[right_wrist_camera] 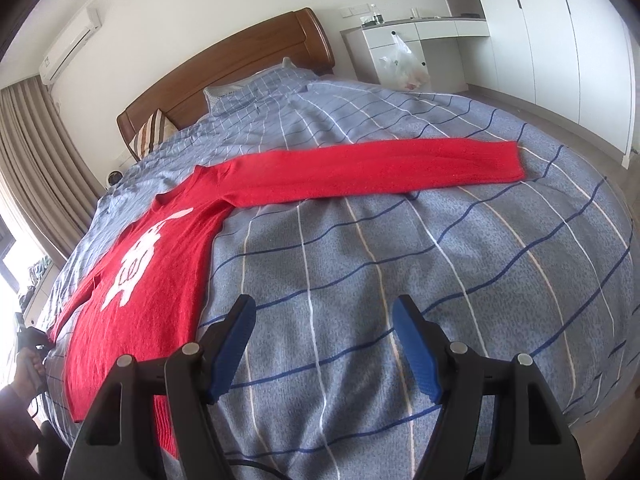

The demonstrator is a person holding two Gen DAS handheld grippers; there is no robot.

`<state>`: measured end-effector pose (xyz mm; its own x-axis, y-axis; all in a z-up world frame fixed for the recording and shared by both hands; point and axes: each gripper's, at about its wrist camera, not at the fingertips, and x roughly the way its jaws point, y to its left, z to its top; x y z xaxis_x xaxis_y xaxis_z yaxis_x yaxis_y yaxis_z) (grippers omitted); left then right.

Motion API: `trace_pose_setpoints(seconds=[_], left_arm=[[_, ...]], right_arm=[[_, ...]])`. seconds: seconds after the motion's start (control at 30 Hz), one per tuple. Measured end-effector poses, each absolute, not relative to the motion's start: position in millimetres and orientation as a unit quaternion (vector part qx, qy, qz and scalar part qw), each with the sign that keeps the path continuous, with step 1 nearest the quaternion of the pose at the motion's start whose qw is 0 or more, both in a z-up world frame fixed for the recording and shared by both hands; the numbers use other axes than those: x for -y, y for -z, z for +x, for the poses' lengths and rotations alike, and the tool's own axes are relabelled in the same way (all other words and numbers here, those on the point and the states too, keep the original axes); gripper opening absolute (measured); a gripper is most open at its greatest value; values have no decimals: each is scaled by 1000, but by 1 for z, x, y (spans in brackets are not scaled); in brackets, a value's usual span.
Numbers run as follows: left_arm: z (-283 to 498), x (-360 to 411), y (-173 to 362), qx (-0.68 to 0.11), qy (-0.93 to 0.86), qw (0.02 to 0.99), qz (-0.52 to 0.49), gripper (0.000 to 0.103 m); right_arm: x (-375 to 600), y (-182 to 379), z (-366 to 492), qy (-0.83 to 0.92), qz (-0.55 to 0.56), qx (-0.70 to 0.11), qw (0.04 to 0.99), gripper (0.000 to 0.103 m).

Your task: Fold small clothes

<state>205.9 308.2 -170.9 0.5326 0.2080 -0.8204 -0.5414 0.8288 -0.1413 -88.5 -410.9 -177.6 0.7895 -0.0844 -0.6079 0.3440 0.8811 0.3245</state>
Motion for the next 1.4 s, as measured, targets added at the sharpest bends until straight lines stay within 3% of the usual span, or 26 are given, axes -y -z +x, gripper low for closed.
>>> trace_pose_setpoints(seconds=[0.07, 0.13, 0.17, 0.2, 0.27, 0.43, 0.63, 0.87, 1.23, 1.4], left_arm=[[202, -305, 166, -427, -215, 859, -183, 12], [191, -302, 157, -421, -217, 862, -181, 38], [184, -298, 151, -417, -220, 864, -178, 63], [175, -294, 143, -407, -223, 869, -174, 79], [154, -279, 127, -376, -212, 886, -170, 86], [117, -212, 114, -387, -86, 907, -144, 93], [106, -143, 146, -415, -25, 908, -56, 96], [102, -136, 175, -402, -36, 914, -32, 103], [94, -128, 179, -395, -39, 918, -14, 103], [91, -121, 180, -391, -62, 918, 1, 103]], right_arm=[[411, 177, -89, 117, 214, -301, 922, 70], [410, 175, -91, 119, 214, -296, 923, 71], [410, 174, -92, 121, 214, -292, 924, 73], [410, 173, -94, 124, 214, -289, 925, 74], [410, 171, -96, 132, 213, -281, 926, 81], [407, 172, -89, 143, 201, -290, 925, 83], [385, 170, -63, 137, 132, -296, 936, 83], [383, 194, -39, 152, 106, -330, 925, 83], [381, 216, -33, 151, 99, -351, 919, 102], [378, 218, -34, 156, 87, -351, 919, 103]])
